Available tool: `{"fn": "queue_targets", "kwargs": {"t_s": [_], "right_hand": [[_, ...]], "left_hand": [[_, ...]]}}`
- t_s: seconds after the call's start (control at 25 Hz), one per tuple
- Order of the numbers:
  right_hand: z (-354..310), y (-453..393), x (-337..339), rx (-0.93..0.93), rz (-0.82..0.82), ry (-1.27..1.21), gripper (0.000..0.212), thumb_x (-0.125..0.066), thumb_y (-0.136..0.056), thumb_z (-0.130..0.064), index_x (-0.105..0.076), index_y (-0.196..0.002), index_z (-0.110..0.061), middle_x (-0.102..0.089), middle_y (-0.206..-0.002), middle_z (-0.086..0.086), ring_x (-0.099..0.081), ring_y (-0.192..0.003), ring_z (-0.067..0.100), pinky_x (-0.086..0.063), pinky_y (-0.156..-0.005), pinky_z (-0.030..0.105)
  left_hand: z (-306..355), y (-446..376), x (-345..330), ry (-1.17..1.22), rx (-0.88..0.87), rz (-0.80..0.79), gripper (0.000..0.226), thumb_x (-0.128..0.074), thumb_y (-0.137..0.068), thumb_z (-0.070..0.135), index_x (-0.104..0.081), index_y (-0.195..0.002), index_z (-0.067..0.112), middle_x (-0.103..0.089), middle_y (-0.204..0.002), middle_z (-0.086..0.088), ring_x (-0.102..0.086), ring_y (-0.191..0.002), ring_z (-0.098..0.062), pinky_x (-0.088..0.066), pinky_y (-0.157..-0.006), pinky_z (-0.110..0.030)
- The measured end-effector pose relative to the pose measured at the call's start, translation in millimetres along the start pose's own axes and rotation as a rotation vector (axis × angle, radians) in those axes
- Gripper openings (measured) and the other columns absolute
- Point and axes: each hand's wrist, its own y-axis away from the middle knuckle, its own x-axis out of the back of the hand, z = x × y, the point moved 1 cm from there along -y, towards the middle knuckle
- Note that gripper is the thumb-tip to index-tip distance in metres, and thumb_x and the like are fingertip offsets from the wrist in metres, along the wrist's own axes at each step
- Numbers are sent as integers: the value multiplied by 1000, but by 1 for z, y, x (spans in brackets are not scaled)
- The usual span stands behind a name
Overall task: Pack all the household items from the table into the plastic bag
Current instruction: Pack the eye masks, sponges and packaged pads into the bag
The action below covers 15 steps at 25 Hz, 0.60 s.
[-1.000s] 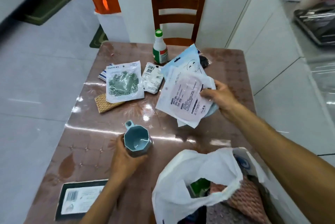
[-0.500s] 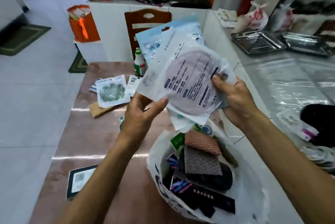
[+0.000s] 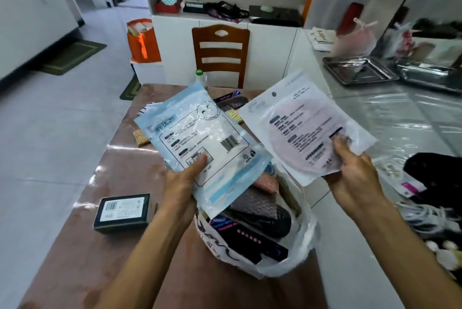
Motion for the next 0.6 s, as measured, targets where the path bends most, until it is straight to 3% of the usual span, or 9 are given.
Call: {"fn": "queue_targets", "kwargs": {"t_s": [0.08, 0.16, 0.28, 0.4, 0.6], "right_hand": [[6, 3, 13, -54, -37, 0, 28, -50, -98, -14, -62, -122, -14, -74, -112, 5, -71, -100, 21, -60, -79, 39], [7, 4, 22, -75, -26, -31, 31, -50, -97, -14, -61, -126, -14, -72, -116, 6, -70, -103, 22, -60, -78, 40], [3, 2, 28, -25, 46, -48, 26, -54, -95, -10, -64, -120, -11, -74, -110, 7, -72, -98, 21, -60, -70, 36], [-8, -1, 30, 70, 145, -29, 15, -58, -94, -7, -67, -105, -13, -78, -92, 1, -74, -88, 16, -59, -67, 32], [-13, -3, 35, 97, 198, -13, 15, -61, -92, -7, -65, -100, -19, -77, -86, -3, -73, -80, 11, -61, -64, 33]], "left_hand": [[1, 3, 11, -102, 64, -19, 30, -60, -85, -6, -65, -114, 2, -76, -101, -11, -74, -88, -25, -61, -73, -38], [-9, 15, 16, -336, 113, -121, 25, -63, -85, -4, -68, -108, 6, -75, -104, -11, -73, -93, -26, -60, -78, -38], [-39, 31, 12, -640, -15, -242, 19, -70, -85, 4, -70, -103, 10, -77, -100, -4, -73, -93, -21, -59, -79, -34], [-81, 23, 4, -744, -120, -84, 14, -72, -85, 12, -73, -99, 16, -77, -94, 2, -73, -88, -12, -60, -79, -35], [-136, 28, 1, -644, 279, -44, 47, -64, -79, -9, -58, -113, 22, -72, -104, 4, -69, -99, -18, -58, -79, -31]]}}
